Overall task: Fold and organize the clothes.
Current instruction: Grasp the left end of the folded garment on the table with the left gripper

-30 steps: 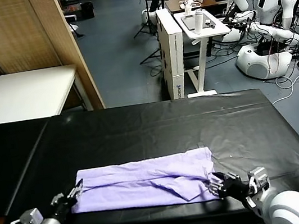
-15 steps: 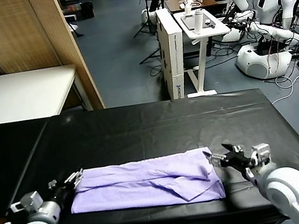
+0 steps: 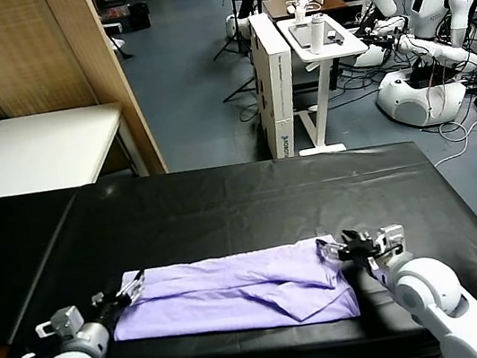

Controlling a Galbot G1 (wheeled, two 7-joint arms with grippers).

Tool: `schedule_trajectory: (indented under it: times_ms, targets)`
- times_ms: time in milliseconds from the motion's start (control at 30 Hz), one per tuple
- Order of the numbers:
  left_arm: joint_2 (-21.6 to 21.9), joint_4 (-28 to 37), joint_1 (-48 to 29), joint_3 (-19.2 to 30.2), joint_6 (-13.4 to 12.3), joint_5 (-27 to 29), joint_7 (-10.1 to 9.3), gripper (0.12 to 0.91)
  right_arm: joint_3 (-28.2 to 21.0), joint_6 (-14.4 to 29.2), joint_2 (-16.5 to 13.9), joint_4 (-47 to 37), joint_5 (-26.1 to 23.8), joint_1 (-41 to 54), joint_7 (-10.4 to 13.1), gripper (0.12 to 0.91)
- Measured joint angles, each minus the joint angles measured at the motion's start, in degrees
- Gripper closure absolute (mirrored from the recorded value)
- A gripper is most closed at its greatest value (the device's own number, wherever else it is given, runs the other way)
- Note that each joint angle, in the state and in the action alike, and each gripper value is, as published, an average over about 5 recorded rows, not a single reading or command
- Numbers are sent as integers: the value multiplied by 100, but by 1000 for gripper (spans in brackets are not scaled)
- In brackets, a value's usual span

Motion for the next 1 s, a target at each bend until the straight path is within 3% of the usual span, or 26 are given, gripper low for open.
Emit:
schedule_trajectory:
  times_ms: [133,233,333,700,767,833,1000]
  targets:
    - [-1,0,10,21,19,1,8,643,0,75,58,-32,-62,-24,-15,833]
    - [-10,16,-9,51,26,26,22,816,39,162,122,-83,-131,-34,-10,870]
    - [-23,72,-66,98,20,76,43,868,94,240,193,-148,-191,-30,3,867]
    - [-99,525,-785,376,81,167,35,863,267,406,401,-271,-240,-24,-23,857]
    - [-92,584,-937,418,84,171,40,857,318,448,390,-216,-231,-75,-101,796]
    - [-78,610,-1037,442,89,175,52,810,374,527,357,-135,-248,-136,-216,678]
    - [5,555,-1057,409,122,172,74,517,530,756,175,165,-309,-328,-490,374]
